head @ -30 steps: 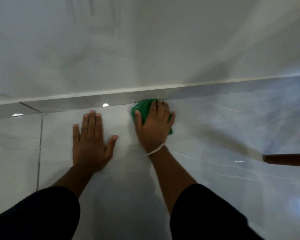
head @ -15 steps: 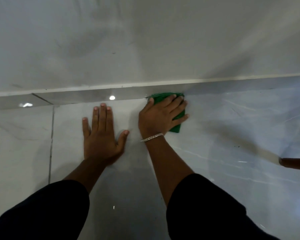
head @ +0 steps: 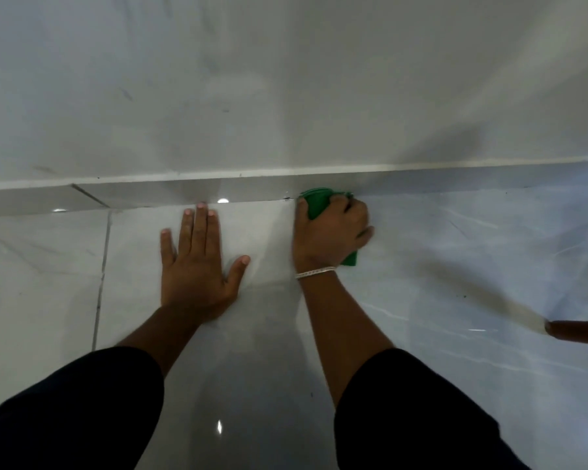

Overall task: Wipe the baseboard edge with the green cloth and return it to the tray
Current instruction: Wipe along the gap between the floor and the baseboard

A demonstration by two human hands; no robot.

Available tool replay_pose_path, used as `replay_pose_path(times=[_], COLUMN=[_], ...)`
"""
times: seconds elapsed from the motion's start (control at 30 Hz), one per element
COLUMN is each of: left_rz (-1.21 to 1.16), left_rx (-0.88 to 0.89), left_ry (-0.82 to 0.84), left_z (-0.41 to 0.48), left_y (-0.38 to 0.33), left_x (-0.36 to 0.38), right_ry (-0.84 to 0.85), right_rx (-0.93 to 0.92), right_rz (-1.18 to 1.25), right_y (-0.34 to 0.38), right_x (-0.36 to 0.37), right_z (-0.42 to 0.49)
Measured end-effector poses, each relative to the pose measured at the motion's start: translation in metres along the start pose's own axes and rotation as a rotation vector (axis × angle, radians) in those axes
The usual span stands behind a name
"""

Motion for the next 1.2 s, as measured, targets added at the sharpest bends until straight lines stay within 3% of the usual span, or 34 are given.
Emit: replay_pose_path(times=[0.17, 0.33, 0.43, 0.57, 0.7, 0.87, 1.0, 1.1, 1.2], left_rz=[0.005, -0.005, 0.003, 0.001, -0.017, -0.033, -0.032, -0.020, -0.010], left_rx=[0.046, 0.019, 0.013, 0.013, 0.021, 0.023, 0.017, 0.019, 0.014], left_ry=[0.021, 0.008, 0.015, 0.035, 0.038, 0.030, 0.017, 0.023, 0.032], left_z=[-0.005, -0.014, -0.013, -0.012, -0.013, -0.012, -0.011, -0.011, -0.010], left_y=[0.008, 0.023, 0.024, 0.025, 0.024, 0.023, 0.025, 0.024, 0.025], left_x=[-0.004, -0.001, 0.002, 0.001, -0.003, -0.003, -0.001, -0.001, 0.000], right_ry=[0.071, -0.003, -0.014, 0.050, 0.073, -0.039, -0.090, -0.030, 0.043], right_rx=[-0.082, 0.060, 0.108, -0.034, -0.103, 0.123, 0.209, 0.181, 0.016], right_rz=[-0.001, 0.030, 0.055, 0.072, 0.038, 0.021, 0.050, 0.086, 0.113], right_y=[-0.008, -0.035, -0.015, 0.024, 0.010, -0.042, -0.040, -0.010, 0.022], right_x=[-0.013, -0.025, -0.015, 0.001, -0.010, -0.036, -0.033, -0.016, -0.001], right_z=[0.018, 0.042, 0.027, -0.008, 0.008, 0.057, 0.066, 0.040, -0.001])
Point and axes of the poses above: each hand's wrist, its own z-axis towards the middle knuckle, its own x-axis out of the palm, y = z × x, the point moved 2 cm from there along z, towards the middle knuckle, and after that the axes turned 3 degrees about -z, right-handed, at the moved point
